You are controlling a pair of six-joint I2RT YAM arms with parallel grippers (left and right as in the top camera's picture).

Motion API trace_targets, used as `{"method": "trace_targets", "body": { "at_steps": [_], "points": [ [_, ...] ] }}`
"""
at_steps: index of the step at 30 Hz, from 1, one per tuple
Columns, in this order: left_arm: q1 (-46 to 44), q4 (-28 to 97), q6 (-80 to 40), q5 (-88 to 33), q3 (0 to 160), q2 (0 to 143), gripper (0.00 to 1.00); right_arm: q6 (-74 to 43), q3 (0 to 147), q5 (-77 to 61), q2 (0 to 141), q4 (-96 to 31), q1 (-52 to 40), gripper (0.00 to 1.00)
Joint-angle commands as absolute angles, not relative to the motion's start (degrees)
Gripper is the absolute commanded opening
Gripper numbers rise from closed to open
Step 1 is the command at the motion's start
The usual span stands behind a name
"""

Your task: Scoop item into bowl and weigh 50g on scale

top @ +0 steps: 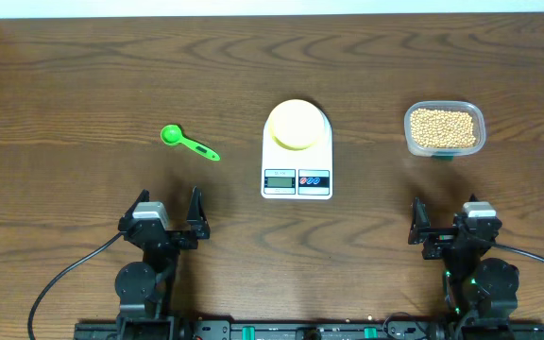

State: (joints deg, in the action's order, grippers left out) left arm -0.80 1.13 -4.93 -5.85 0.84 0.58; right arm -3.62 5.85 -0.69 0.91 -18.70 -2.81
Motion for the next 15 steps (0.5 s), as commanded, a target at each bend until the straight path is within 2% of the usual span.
{"method": "trace_targets", "body": {
  "at_steps": [1,15],
  "points": [
    [-0.49,3.60,-5.43,-6.66,0.23,0.64,0.98,-2.92,5.67,-1.02,1.10,-18.79,-2.98,0.99],
    [-0.49,3.60,-5.43,-6.66,0.23,0.64,0.98,-2.92,5.67,-1.02,1.10,-18.79,-2.98,0.99]
  ]
}}
